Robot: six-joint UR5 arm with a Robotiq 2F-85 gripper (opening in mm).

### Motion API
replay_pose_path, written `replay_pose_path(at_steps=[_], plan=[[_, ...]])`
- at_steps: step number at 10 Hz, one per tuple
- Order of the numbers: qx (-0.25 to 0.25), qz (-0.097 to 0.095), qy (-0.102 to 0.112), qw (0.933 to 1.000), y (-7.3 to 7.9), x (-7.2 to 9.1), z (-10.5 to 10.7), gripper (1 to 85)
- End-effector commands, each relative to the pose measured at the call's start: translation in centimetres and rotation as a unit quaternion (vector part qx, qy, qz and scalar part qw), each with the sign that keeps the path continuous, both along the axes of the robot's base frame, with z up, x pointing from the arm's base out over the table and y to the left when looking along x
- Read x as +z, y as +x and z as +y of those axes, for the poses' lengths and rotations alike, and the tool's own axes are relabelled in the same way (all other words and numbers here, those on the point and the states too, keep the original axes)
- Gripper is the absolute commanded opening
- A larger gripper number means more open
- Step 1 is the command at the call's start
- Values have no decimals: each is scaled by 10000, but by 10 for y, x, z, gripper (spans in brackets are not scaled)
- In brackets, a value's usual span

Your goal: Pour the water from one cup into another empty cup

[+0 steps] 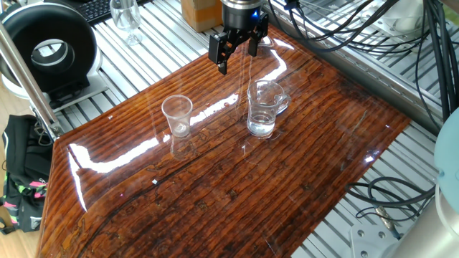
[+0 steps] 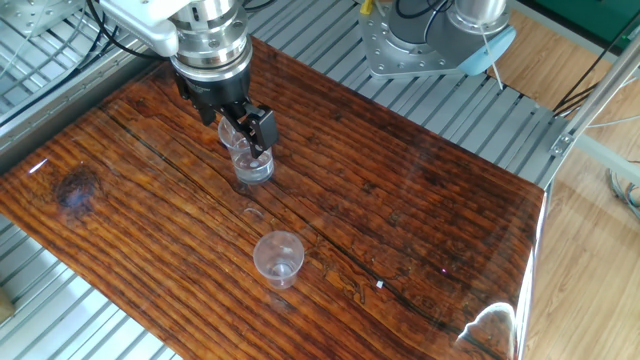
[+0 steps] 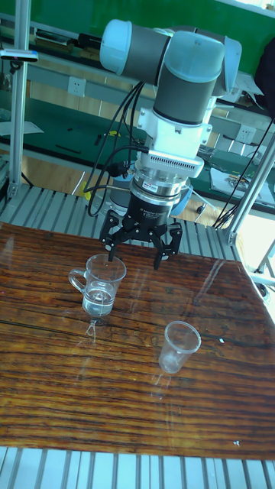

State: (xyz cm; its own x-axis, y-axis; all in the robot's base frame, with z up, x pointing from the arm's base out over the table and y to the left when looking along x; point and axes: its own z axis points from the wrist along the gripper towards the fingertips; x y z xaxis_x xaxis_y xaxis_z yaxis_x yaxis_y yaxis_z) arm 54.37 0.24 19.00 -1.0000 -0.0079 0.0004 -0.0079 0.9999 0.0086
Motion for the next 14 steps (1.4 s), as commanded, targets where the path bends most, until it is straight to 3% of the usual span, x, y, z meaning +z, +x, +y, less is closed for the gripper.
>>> replay_pose_path(at_steps=[1, 5, 14], plan=[[162, -288, -204, 9992, 15, 0, -7, 20], [139, -304, -211, 9992, 16, -1, -7, 20], [773, -405, -338, 9956, 23, -3, -13, 20]])
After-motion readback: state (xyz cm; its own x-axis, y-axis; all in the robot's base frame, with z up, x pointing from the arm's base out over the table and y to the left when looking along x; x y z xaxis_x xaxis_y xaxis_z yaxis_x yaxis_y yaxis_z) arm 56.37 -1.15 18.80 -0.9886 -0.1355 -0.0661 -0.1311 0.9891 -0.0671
